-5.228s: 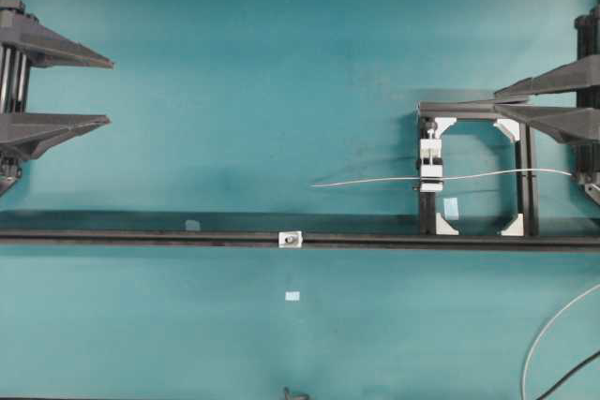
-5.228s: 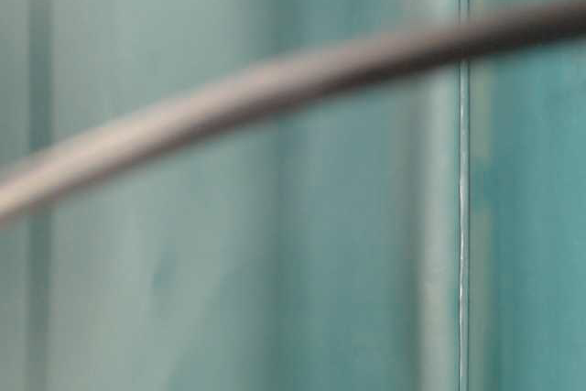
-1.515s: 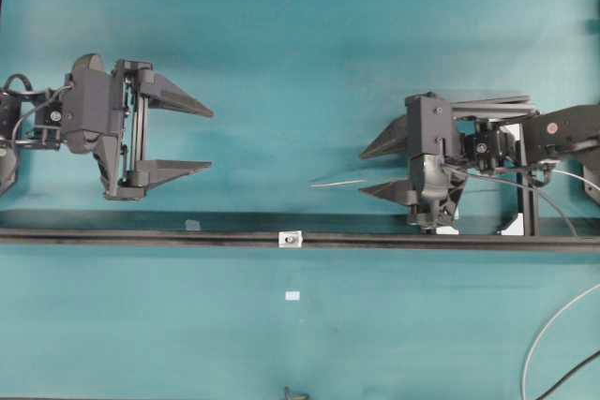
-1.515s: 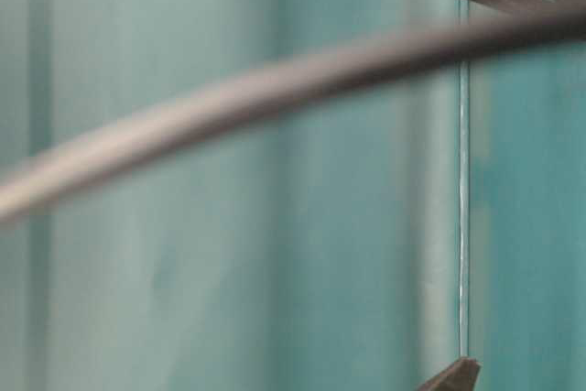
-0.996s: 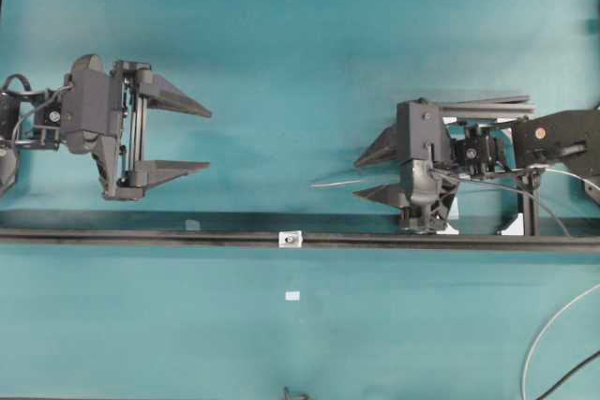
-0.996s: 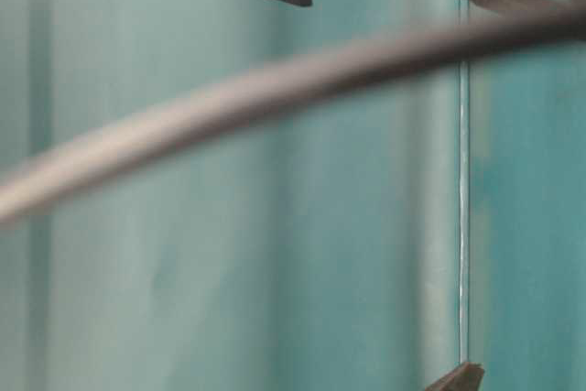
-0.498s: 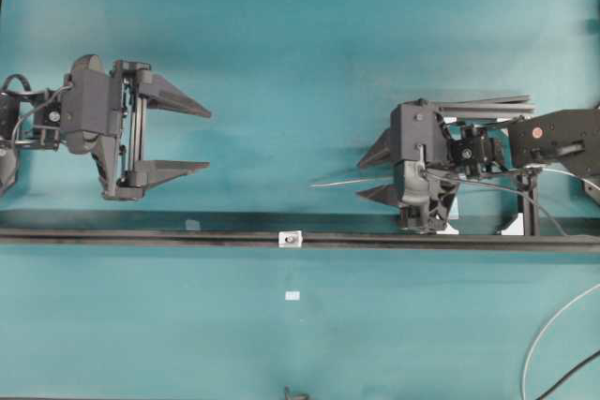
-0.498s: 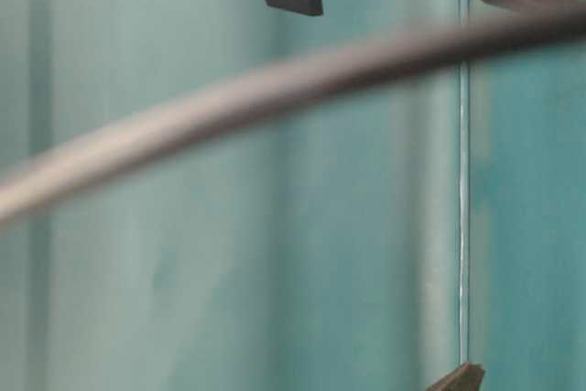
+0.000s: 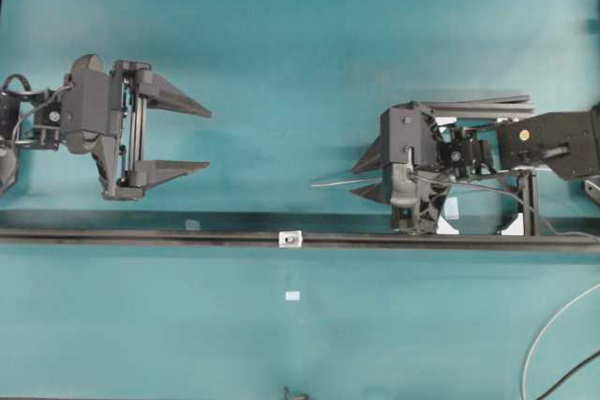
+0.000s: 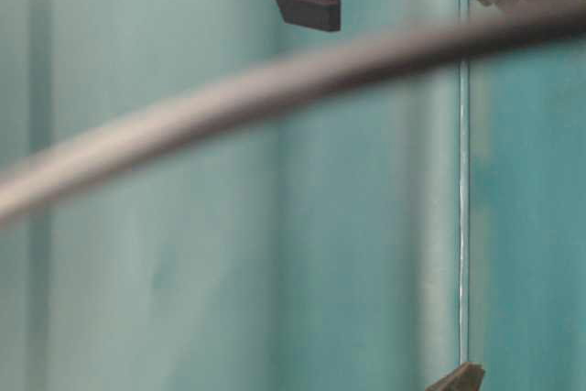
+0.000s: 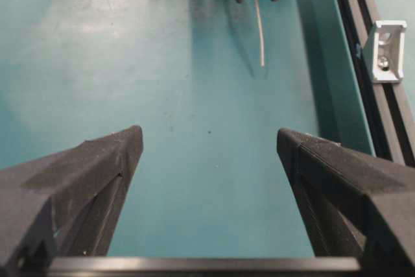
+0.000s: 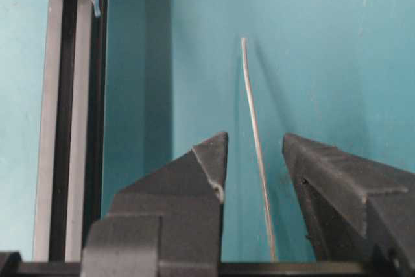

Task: Insert the wire through the hole in the metal fitting marked with a red label.
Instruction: 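Lower the right gripper over the grey wire end near the frame, then close the right gripper on the grey wire and lift it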

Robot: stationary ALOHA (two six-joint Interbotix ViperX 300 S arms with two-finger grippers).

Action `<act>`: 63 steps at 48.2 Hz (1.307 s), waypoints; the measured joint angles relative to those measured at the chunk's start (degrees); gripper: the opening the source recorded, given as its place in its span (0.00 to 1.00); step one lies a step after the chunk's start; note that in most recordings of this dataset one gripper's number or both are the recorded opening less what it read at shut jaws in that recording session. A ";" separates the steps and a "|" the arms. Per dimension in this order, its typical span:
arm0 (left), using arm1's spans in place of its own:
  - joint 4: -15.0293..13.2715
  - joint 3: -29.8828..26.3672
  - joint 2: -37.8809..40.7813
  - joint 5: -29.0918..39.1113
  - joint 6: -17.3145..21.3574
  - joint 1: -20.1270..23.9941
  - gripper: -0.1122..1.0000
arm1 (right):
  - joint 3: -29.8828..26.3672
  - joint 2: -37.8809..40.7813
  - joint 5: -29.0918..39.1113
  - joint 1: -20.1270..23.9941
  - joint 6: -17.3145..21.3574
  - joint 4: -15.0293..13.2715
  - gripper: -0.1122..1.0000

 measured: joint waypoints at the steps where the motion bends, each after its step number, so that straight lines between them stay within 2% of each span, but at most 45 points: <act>1: 0.00 0.09 0.00 0.00 0.00 0.09 0.67 | 0.00 0.09 -0.09 0.00 0.00 0.00 0.47; 13: 0.00 0.09 -0.09 0.00 0.00 0.00 0.67 | -0.09 0.44 -0.88 -0.09 0.00 -0.09 0.44; 15: 0.00 0.09 0.00 0.00 0.00 0.00 0.67 | -0.09 0.44 -0.88 0.00 -0.09 -0.09 0.39; 21: 0.00 0.35 0.00 0.00 0.00 0.09 0.67 | -0.09 0.44 -0.88 0.00 -0.26 -0.09 0.15; 25: 0.09 0.44 0.00 0.09 0.00 0.00 0.67 | -0.09 0.44 -0.88 -0.09 -0.26 -0.09 0.09; 48: 0.00 0.35 -0.09 0.00 0.00 0.00 0.67 | 0.00 0.00 -0.79 0.00 -0.88 -0.26 0.09; 63: 0.00 0.35 -0.18 0.09 0.00 0.00 0.67 | 2.11 -6.33 0.88 0.00 -2.02 -0.44 0.09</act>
